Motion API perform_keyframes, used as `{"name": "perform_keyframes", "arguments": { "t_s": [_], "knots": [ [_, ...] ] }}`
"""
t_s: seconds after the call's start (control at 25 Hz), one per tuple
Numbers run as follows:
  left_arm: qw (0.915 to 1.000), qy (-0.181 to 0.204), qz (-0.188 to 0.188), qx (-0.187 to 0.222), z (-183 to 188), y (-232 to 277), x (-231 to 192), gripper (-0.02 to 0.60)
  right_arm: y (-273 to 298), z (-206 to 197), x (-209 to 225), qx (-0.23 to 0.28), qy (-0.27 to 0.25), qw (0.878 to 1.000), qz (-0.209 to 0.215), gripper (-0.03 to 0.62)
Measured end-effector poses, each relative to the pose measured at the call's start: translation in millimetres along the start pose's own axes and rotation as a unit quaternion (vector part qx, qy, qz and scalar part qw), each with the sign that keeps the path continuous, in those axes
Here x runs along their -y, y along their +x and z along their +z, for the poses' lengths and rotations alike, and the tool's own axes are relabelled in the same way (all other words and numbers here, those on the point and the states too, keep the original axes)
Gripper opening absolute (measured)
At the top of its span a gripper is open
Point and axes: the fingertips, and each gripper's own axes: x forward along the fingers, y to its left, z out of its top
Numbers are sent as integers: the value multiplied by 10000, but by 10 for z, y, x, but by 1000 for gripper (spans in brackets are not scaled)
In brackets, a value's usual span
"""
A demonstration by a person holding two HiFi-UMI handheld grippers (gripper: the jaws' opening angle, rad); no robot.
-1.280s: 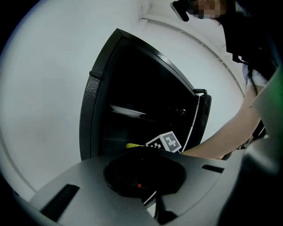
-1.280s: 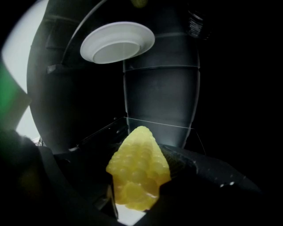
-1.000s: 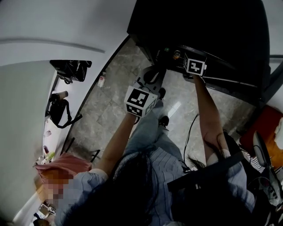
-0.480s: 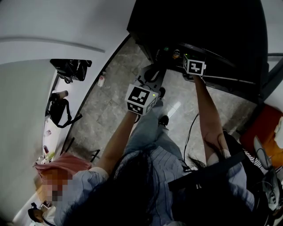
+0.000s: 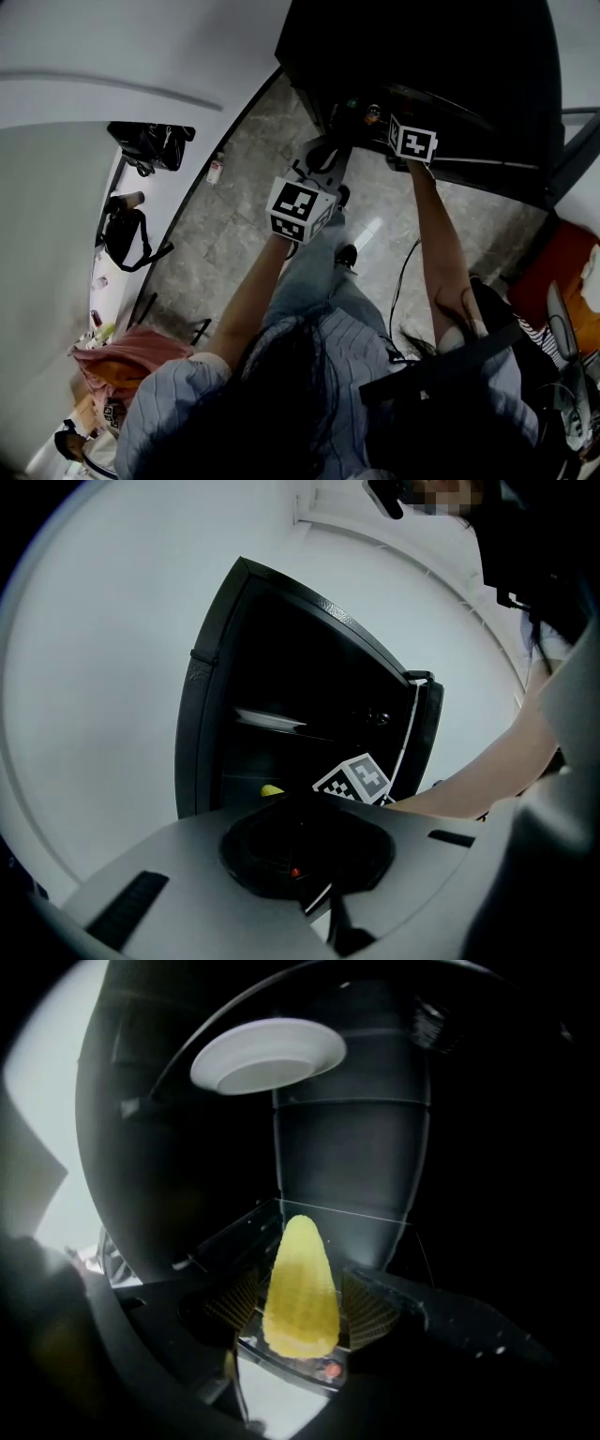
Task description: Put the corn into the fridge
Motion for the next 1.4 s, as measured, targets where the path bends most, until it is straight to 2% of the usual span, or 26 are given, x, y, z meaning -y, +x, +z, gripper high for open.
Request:
{"name": "perform_keyframes", "arguments": {
  "t_s": [0.12, 0.28, 0.56, 0.72, 0.84, 1.08, 1.4],
  "knots": [
    [10000, -14, 15, 18, 7, -44, 7, 9, -86, 51, 4, 92, 262, 9996, 44, 270],
    [10000, -24, 27, 35, 10, -106, 20, 9, -247, 162, -30, 256, 318, 9992, 38, 270],
    [10000, -4, 6, 81, 50, -214, 78, 9, -576, 302, -229, 619, 529, 9960, 364, 268],
    [9986, -214, -114, 468, 220, -327, 140, 8, -820, 447, -337, 979, 464, 9924, 585, 268],
    [9961, -428, -264, 719, 350, -412, 198, 8, -1043, 504, -379, 1157, 723, 9881, 717, 267],
    [9920, -732, -478, 915, 460, -534, 314, 6, -1399, 446, -421, 1266, 887, 9847, 808, 245],
    [9870, -918, -720, 1102, 535, -694, 572, 6, -1945, 386, -453, 1530, 1214, 9763, 937, 245]
  ]
}}
